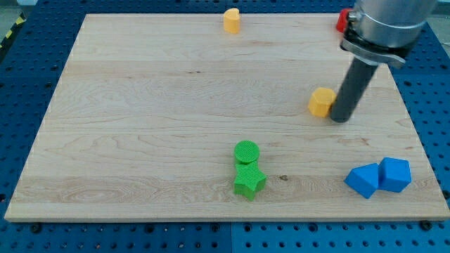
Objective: Move the yellow hexagon towards the top center
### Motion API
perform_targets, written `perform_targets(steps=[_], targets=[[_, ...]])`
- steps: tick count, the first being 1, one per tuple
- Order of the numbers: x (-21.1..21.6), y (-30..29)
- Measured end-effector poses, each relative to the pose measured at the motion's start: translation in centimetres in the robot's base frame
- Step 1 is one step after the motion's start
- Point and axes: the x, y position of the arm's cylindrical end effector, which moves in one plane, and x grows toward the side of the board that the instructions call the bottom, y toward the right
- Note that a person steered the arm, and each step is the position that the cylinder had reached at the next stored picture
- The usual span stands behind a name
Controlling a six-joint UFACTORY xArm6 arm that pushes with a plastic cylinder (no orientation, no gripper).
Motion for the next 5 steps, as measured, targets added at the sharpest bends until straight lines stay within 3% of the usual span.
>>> perform_targets(steps=[3, 5], targets=[[-7.9, -4.6], [-10.0, -5.8]])
